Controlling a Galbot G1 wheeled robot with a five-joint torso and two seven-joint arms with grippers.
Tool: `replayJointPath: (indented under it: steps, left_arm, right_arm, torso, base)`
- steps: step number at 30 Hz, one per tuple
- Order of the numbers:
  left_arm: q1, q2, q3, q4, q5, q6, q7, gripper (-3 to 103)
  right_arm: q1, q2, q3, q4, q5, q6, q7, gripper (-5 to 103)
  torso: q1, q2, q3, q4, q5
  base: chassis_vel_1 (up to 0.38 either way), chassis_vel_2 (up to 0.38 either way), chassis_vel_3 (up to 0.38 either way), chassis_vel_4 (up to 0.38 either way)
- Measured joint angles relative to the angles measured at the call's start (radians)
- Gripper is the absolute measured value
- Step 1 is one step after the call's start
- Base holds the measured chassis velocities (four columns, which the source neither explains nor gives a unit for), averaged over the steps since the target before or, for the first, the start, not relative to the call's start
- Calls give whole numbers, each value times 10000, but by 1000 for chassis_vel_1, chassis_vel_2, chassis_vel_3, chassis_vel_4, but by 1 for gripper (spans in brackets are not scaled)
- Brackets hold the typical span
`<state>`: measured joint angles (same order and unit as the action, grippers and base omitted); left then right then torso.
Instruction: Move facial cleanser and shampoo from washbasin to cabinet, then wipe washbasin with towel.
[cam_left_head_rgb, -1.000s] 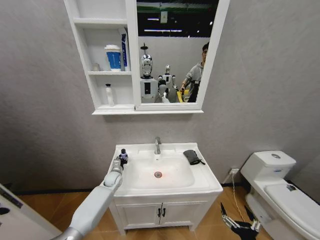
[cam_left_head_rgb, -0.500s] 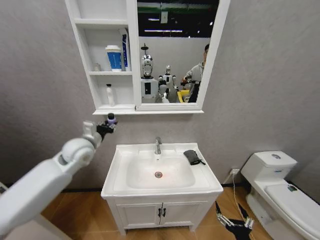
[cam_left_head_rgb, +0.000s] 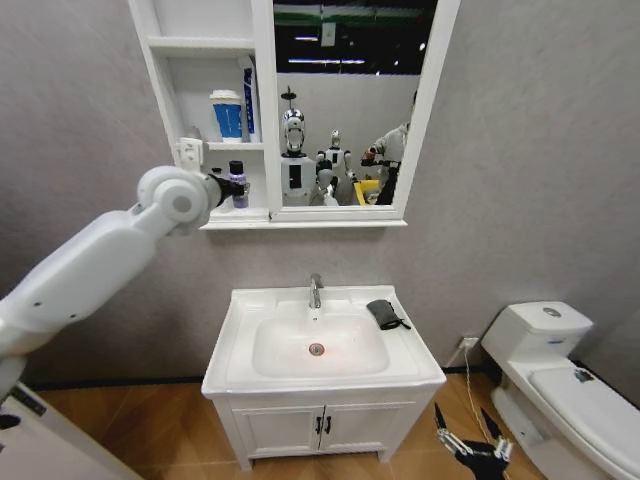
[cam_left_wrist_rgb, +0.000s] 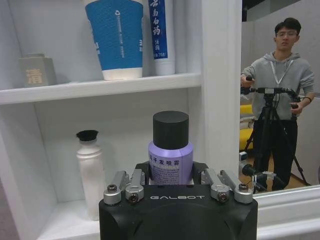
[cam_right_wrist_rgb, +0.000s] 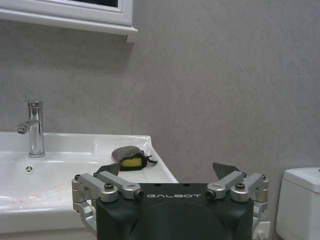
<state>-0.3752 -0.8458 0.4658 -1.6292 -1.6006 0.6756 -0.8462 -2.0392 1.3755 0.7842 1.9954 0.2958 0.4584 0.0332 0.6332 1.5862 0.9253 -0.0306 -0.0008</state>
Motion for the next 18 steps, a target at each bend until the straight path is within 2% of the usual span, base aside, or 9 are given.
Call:
replayJointPath:
  steps: [5, 8, 10, 18]
  left_arm:
    - [-440, -1129, 338, 1340, 51, -19, -260, 43]
    - [-449, -1353, 343, 1774, 150, -51, -288, 43]
    - [-364, -1672, 318, 2604, 471, -150, -292, 43]
    - [-101, -1837, 79, 3299, 784, -252, -171, 43]
  right_arm:
    - [214, -70, 78, -430, 168, 122, -51, 100]
    - [217, -70, 78, -434, 230, 123, -63, 100]
    - [217, -58, 77, -486, 280, 171, -73, 100]
    - [177, -127, 153, -667, 391, 306, -73, 100]
  torso:
    - [0, 0, -1, -2, 7]
    - [0, 0, 0, -1, 5]
    - [1, 0, 0, -1, 3]
    - [0, 0, -1, 2, 0]
  base:
    - [0, 0, 0, 0]
    - [0, 0, 0, 0]
    - [0, 0, 0, 0]
    - [0, 0, 0, 0]
